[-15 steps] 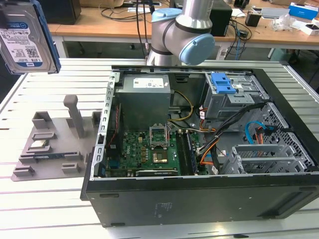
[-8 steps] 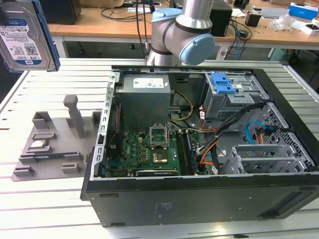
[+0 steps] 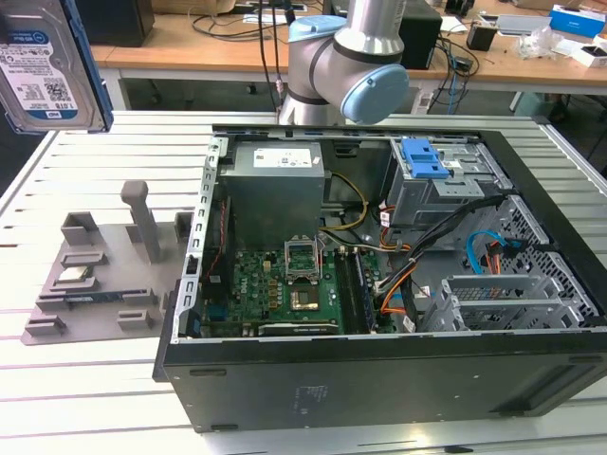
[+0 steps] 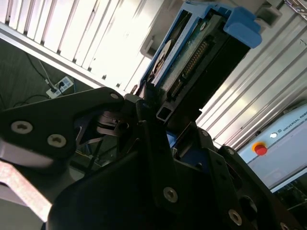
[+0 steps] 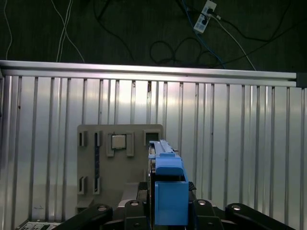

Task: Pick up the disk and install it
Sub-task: 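Pick up the disk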

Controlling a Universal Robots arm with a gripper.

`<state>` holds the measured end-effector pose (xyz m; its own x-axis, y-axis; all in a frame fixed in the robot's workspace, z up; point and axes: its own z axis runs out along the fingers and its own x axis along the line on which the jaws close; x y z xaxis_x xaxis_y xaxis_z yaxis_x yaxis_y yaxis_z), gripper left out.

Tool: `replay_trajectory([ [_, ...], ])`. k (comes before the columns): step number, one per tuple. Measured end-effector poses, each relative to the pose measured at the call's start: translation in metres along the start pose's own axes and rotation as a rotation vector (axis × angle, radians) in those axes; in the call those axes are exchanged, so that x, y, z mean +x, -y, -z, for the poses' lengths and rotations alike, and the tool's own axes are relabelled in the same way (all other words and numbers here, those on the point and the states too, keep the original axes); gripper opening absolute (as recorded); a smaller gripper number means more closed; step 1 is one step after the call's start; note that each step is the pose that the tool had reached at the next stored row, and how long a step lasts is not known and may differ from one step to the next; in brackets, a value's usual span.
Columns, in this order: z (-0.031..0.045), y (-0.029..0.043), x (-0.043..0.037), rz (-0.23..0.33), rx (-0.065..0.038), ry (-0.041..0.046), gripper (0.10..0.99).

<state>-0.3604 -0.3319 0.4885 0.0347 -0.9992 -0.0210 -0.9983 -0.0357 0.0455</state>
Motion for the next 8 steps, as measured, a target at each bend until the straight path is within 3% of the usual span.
replay_trajectory([
  [8,0.0076,-0.0003,-0.0002,0.000,0.000,0.0000,0.369],
])
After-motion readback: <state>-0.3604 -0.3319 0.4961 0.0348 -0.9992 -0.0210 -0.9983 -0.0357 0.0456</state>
